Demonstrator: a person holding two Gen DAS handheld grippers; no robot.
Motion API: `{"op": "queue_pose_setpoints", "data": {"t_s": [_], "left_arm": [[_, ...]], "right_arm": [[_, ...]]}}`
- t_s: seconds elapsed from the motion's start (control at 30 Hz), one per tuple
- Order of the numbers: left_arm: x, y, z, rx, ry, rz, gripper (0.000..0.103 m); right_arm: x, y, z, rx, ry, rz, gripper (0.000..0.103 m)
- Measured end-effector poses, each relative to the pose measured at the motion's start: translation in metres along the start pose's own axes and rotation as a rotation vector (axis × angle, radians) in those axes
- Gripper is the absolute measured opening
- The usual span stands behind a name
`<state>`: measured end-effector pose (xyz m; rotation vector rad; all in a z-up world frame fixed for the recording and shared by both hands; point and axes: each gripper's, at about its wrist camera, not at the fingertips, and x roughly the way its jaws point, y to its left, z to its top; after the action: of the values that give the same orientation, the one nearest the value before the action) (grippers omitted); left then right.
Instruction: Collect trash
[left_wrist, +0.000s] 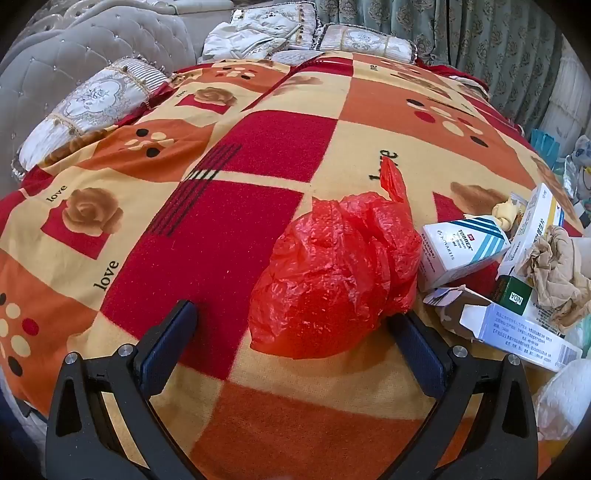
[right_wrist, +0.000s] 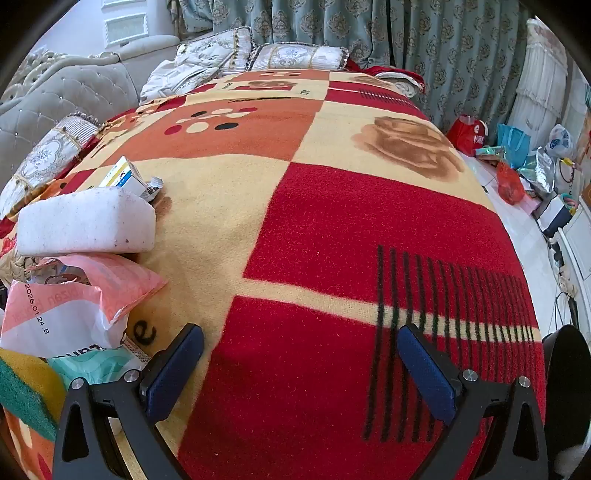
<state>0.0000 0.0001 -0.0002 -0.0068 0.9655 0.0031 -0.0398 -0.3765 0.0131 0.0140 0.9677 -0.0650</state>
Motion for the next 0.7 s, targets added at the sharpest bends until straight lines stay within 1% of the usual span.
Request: {"op": "queue_pose_setpoints", "data": {"t_s": [0.07,0.13,0.17,0.23,0.27,0.33,0.37,0.47,0.5,0.53,0.6,0.63,0.7], "left_arm": [[-0.002,0.000,-0.001,0.002,0.010,-0.001,0.103],[-0.004,0.002,-0.002,-0.006,0.045,-0.004,0.103],[-0.007,0.003,-0.004,-0.007,0.068,-0.009,0.103],[-0.018,0.003,-0.015,-0.006,0.087,-0.021,0.103],[-0.025,0.006,-0.017,-0.011,0.076,-0.017,0.103],[-0.045,0.005,-0.026,-0.026,0.027,0.012,0.103],[-0.054,0.007,-0.027,-0.032,0.010,0.012,0.103],[-0.090,0.008,-0.033,-0.047,-0.056,0.005,0.103],[-0.106,0.006,-0.035,-0.043,-0.092,0.002,0.103],[-0.118,0.004,-0.035,-0.033,-0.116,0.002,0.103],[-0.138,-0.003,-0.036,-0.015,-0.161,-0.002,0.103],[-0.151,-0.007,-0.037,-0.008,-0.191,-0.015,0.103],[-0.164,-0.015,-0.037,-0.004,-0.221,-0.037,0.103]], "right_arm": [[0.000,0.000,0.000,0.000,0.000,0.000,0.103],[0.001,0.000,0.000,0.000,-0.001,-0.001,0.103],[0.001,0.000,-0.001,0.000,-0.001,-0.001,0.103],[0.001,0.000,-0.001,0.000,-0.001,0.000,0.103],[0.001,0.000,-0.001,0.000,-0.001,-0.001,0.103],[0.001,-0.001,-0.001,0.001,0.001,0.000,0.103],[0.001,0.000,-0.001,0.000,0.009,0.000,0.103],[-0.003,0.001,-0.001,-0.028,0.087,0.033,0.103],[-0.007,0.000,-0.003,-0.027,0.094,0.042,0.103],[-0.015,0.001,-0.007,-0.014,0.088,0.046,0.103],[-0.036,-0.003,-0.014,0.018,0.038,0.038,0.102],[-0.047,-0.004,-0.016,0.015,0.015,0.026,0.102],[-0.073,-0.001,-0.019,-0.015,-0.046,0.009,0.102]]}}
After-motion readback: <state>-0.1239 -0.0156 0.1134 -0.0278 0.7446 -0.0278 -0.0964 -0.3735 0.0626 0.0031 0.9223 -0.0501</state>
